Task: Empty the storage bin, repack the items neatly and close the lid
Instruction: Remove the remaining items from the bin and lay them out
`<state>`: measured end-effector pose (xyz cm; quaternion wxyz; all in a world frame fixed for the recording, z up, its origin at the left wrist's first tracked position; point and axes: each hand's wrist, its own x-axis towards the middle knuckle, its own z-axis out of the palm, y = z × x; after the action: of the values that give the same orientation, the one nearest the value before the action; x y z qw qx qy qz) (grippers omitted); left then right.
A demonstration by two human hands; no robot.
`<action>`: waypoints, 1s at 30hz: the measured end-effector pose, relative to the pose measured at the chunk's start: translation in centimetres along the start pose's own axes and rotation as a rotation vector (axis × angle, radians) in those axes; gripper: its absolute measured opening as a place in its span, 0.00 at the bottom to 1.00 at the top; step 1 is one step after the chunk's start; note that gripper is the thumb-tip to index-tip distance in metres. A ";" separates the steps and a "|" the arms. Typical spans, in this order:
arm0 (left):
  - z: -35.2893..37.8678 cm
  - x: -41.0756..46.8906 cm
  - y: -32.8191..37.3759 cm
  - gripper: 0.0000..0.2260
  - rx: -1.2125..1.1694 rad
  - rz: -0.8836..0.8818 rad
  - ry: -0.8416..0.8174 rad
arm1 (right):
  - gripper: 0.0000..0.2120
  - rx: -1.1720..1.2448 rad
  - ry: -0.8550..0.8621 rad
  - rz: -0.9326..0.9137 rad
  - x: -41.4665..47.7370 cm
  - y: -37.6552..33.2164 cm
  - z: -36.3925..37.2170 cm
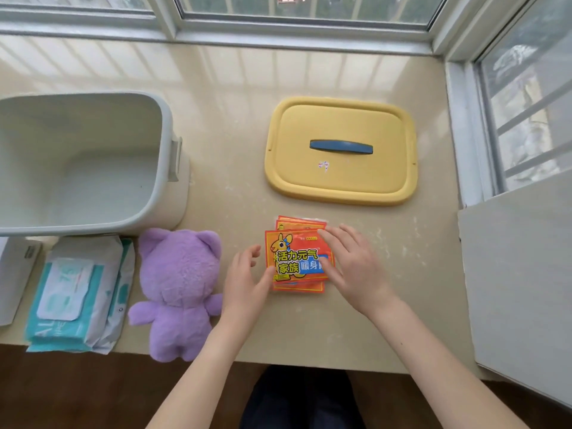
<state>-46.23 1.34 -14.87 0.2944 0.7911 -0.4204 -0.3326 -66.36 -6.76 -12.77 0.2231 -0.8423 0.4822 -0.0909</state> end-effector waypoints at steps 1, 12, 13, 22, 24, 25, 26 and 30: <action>0.3 0.2 0.0 0.21 0.001 0.023 -0.009 | 0.24 0.007 -0.025 -0.038 0.8 0.0 0.5; 3.0 2.6 -2.8 0.20 -0.096 0.072 0.111 | 0.23 -0.110 0.027 -0.163 3.7 2.5 5.2; 2.9 2.6 -3.0 0.19 -0.114 0.072 0.114 | 0.23 -0.125 0.048 -0.145 3.5 2.5 5.4; 2.6 1.4 -2.9 0.16 -0.217 0.022 0.057 | 0.23 -0.216 0.087 0.328 1.0 -0.2 5.7; 2.7 1.3 -2.7 0.15 -0.182 0.026 0.040 | 0.21 -0.170 0.083 0.412 0.4 -1.0 6.0; 2.7 1.4 -2.5 0.15 -0.161 0.032 0.029 | 0.20 -0.129 0.089 0.446 0.1 -1.2 6.1; 2.7 1.5 -2.3 0.14 -0.136 0.041 0.014 | 0.19 -0.077 0.099 0.480 -0.1 -1.4 6.3; 3.0 1.3 -1.8 0.15 0.030 0.112 -0.021 | 0.19 0.089 0.143 0.540 -0.2 -1.8 6.7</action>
<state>-47.11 0.49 -18.37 0.2963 0.7670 -0.4722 -0.3178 -62.55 -3.89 -17.82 0.2414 -0.6643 0.6991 -0.1084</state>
